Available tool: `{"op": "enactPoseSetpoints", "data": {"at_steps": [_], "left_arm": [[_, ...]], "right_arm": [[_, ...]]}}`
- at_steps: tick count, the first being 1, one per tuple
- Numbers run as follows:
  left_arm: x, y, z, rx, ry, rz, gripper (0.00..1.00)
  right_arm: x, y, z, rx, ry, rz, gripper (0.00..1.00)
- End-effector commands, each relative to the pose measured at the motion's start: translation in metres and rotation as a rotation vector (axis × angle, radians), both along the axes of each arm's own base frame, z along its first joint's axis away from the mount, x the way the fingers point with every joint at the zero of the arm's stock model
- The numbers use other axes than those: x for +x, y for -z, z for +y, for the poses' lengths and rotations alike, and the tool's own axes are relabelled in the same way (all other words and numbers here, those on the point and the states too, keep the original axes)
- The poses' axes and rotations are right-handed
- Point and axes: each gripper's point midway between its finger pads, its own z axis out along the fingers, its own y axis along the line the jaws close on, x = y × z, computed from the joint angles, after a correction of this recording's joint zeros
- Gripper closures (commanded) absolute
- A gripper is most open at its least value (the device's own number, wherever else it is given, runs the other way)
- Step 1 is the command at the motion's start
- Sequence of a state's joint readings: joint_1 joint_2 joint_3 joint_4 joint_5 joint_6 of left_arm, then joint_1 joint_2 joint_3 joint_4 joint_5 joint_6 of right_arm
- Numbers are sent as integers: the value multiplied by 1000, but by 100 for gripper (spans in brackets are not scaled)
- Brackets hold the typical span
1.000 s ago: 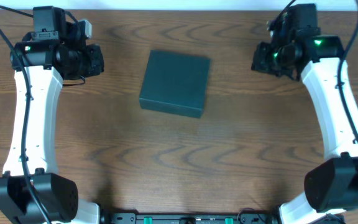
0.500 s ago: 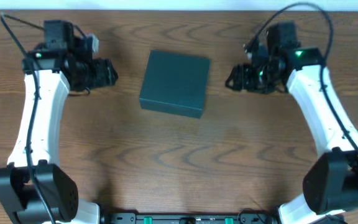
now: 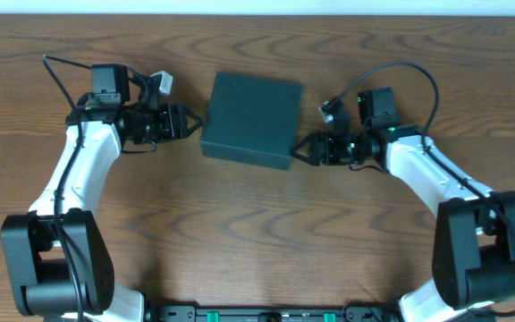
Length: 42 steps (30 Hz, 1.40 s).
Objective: Pack container
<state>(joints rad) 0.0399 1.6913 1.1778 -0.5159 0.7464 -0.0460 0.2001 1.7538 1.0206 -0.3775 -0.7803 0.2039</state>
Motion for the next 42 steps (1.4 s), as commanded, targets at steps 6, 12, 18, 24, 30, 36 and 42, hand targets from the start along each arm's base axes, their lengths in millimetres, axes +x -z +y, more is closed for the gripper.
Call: {"op": "enactPoseSetpoints", "data": {"at_steps": [6,12,18,24,30,36,42], "left_arm": [[1,-2,-24,-41,14,9,34],[3,11,-11,33,-60,44,35],[10,29,3,109,-103,61,42],[10,58,-14,2,-47,133,64],[8,62,-16,-22,-65,171,67],[0,45,-35,-165,-26,217,77],[-8,25,-35,-169,-34,243,87]], "right_arm": [[-6,-20,50,87,-59,-34,37],[-7,-21,52,97,-43,-10,39],[-7,-21,52,98,-42,-5,40],[-8,-20,51,96,-41,1,40],[-8,-19,51,95,-40,4,41],[-7,-21,49,111,2,56,60],[-6,-36,49,154,-9,52,90]]}}
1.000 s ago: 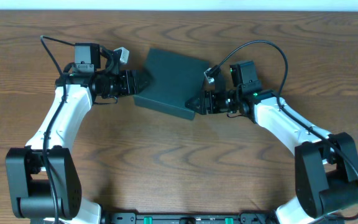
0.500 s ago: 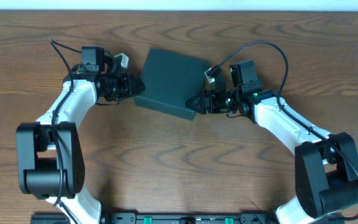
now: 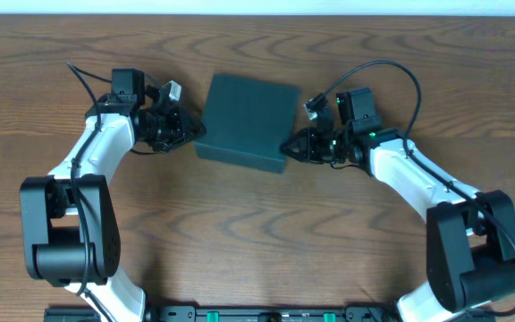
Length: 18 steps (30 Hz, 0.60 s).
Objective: Pack container
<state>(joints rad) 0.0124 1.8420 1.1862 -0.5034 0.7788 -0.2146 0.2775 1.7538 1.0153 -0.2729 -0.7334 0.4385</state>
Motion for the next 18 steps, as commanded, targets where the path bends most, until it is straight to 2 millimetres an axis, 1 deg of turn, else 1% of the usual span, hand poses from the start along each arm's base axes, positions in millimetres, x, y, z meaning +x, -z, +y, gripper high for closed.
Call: {"op": "enactPoseSetpoints", "data": {"at_steps": [1,4,7,9,12,14,16,18], "left_arm": [[-6,-29,-20,-88,36,-15,88],[-6,-52,-21,-88,41,-80,88],[-6,-79,-21,-89,40,-149,85],[-8,-92,-21,-90,37,-180,84],[-10,-103,-21,-99,20,-188,83],[-12,-105,-21,-105,10,-177,83],[-14,-105,-21,-107,7,-166,83],[-16,-103,-21,-105,6,-152,83]], "right_arm": [[-9,-36,24,132,-98,-35,93],[-6,-51,25,143,-98,-70,99],[-1,-74,26,160,-100,-129,99],[2,-90,27,169,-101,-167,99],[6,-110,25,184,-86,-199,99],[9,-119,21,187,-75,-210,99],[10,-123,18,186,-68,-211,99],[11,-122,15,182,-59,-201,99]]}}
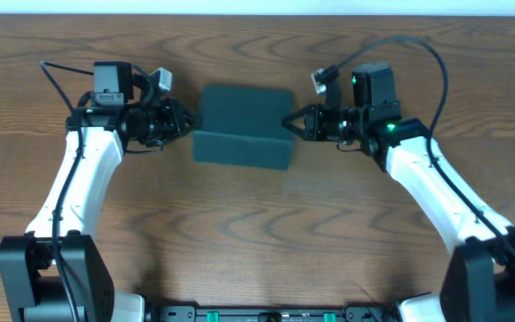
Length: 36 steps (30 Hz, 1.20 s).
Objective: Pack container
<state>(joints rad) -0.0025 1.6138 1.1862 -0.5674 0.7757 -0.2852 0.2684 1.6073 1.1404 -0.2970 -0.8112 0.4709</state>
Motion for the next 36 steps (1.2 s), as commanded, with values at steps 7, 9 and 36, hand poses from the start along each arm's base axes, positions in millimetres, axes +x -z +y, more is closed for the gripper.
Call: {"op": "enactPoseSetpoints", "data": {"at_steps": [7,9,36], "left_arm": [[-8,-21,-14,-72,40,-4,84],[-8,-16,-10,-40,30,4,84],[2,53,-42,96,106,73,94]], "right_arm": [[-11,1,-11,-23,-27,37,97],[-15,12,-19,-70,-17,66,90],[-37,144,-55,-537,276,200,99]]}}
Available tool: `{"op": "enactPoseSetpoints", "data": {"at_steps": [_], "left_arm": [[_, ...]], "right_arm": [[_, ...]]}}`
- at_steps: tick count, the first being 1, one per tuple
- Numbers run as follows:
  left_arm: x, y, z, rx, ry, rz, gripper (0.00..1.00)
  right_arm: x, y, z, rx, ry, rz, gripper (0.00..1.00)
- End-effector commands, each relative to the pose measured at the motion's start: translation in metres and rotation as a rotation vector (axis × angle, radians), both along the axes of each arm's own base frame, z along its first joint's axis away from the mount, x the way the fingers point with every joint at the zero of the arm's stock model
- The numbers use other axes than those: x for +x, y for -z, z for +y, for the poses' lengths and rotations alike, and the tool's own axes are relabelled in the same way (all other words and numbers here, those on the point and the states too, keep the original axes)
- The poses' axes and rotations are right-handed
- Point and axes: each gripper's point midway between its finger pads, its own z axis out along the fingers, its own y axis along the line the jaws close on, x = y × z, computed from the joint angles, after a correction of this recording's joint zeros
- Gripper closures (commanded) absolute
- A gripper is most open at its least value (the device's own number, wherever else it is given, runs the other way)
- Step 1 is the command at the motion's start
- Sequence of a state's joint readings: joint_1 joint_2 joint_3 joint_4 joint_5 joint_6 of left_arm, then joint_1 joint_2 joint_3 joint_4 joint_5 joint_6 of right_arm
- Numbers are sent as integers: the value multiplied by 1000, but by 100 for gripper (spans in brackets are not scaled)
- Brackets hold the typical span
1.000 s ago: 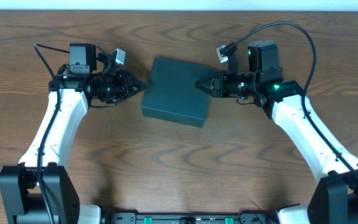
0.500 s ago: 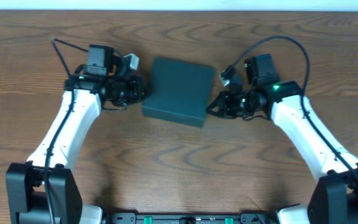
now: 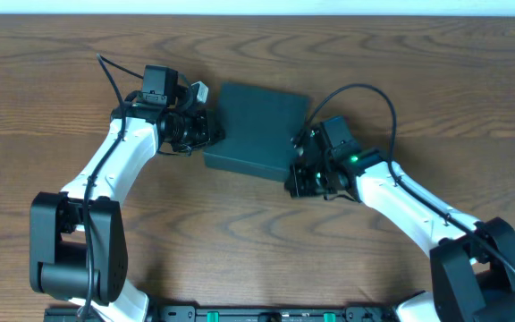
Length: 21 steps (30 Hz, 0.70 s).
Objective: Pack container
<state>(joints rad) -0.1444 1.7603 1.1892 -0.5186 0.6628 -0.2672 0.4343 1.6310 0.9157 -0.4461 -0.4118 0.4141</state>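
Observation:
Only the overhead view is given. A dark green closed box (image 3: pixel 256 130) lies on the table, turned slightly clockwise. My left gripper (image 3: pixel 215 131) is at the box's left side, its tips touching or nearly touching that edge. Pointing down and to the left, my right gripper (image 3: pixel 294 182) is at the box's front right corner. The dark fingers merge with the dark box, so neither gripper's opening can be read. Nothing shows between the fingers of either one.
The wooden table (image 3: pixel 257 250) runs across the whole view. Black cables loop above both wrists. The arm bases stand at the near left and near right corners, with a rail along the front edge.
The box has shifted right and turned clockwise. My left gripper moved right, staying at the box's left side. My right gripper went from the box's right side to its front right corner.
At first both grippers flanked the tilted box, left and right. Then they stood closer against its sides. After that the box lay squarer and a little to the left between them. Now it lies farther right, turned clockwise, with my right gripper at its front corner.

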Motion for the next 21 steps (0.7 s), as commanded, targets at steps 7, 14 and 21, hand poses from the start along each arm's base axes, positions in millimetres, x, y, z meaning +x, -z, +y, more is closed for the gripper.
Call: {"op": "enactPoseSetpoints", "data": {"at_steps": [7,14,21], "left_arm": [[-3,-3,-2,-11,-1,30,94],[-6,-2,-2,-9,5,40,94],[-7,-1,-1,-8,5,45,94]], "right_arm": [[51,-19,-50,-15,213,-34,99],[96,-148,-20,32,106,-407,99],[99,-74,-1,-34,57,-252,99]]}}
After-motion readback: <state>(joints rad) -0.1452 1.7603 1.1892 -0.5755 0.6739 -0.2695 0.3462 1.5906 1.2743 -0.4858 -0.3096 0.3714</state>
